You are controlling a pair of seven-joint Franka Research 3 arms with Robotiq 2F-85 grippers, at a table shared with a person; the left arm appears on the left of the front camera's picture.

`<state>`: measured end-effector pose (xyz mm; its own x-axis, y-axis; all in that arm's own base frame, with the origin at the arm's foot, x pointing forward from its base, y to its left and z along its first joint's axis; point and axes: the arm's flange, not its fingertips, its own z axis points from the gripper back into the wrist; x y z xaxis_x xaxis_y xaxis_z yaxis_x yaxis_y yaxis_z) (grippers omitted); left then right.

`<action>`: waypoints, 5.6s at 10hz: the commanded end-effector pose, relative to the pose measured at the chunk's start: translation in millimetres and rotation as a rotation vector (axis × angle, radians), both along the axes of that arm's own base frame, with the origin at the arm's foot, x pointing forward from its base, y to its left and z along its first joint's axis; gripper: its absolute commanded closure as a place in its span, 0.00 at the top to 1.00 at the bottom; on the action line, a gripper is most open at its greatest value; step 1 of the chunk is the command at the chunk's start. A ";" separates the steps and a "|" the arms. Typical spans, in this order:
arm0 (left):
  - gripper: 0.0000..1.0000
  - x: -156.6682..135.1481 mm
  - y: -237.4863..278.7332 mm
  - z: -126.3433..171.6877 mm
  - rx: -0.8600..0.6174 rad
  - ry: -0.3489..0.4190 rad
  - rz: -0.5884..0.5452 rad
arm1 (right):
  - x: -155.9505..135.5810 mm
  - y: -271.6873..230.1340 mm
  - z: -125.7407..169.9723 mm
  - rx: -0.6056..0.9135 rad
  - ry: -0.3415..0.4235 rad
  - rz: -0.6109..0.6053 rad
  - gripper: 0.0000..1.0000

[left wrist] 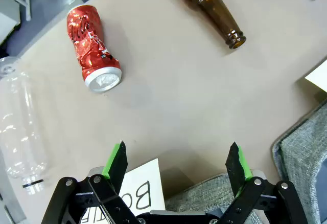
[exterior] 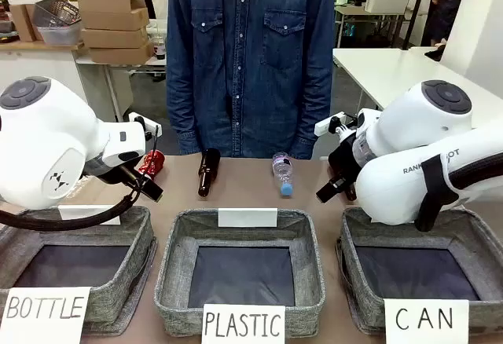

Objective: Sort the can waste into the basket.
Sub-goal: Pick up the can waste from the table and place it in the right Fabric basket.

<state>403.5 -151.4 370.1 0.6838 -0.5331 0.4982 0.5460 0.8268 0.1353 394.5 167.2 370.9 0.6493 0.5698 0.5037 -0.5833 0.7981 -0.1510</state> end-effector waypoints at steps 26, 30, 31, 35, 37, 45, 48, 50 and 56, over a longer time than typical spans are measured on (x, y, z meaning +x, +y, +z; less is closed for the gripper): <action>1.00 -61.9 179.7 159.0 -1.044 0.665 0.005 | -77.1 -158.2 172.1 1.284 0.890 -0.213 1.00; 1.00 -49.6 215.2 113.0 -1.525 0.517 0.362 | -89.1 -184.0 169.7 1.125 0.721 -0.111 1.00; 1.00 -62.5 223.5 110.5 -1.220 0.634 0.030 | -89.1 -184.0 169.7 1.125 0.721 -0.111 1.00; 1.00 -62.5 223.5 110.5 -1.220 0.634 0.030 | -89.1 -184.0 169.7 1.125 0.721 -0.111 1.00; 1.00 -62.5 223.5 110.5 -1.220 0.634 0.030 | -89.1 -184.0 169.7 1.125 0.721 -0.111 1.00; 1.00 -62.5 223.5 110.5 -1.220 0.634 0.030 | -92.4 -190.7 162.5 0.468 0.508 -0.586 1.00; 1.00 -62.5 223.5 110.5 -1.220 0.634 0.030 | -104.6 -204.4 174.8 0.513 0.396 -0.809 1.00; 1.00 -62.5 223.5 110.5 -1.220 0.634 0.030 | -95.6 -208.7 174.8 0.405 0.397 -0.712 1.00; 1.00 -62.5 223.5 110.5 -1.220 0.634 0.030 | 74.5 -204.6 75.3 0.168 0.349 -0.773 1.00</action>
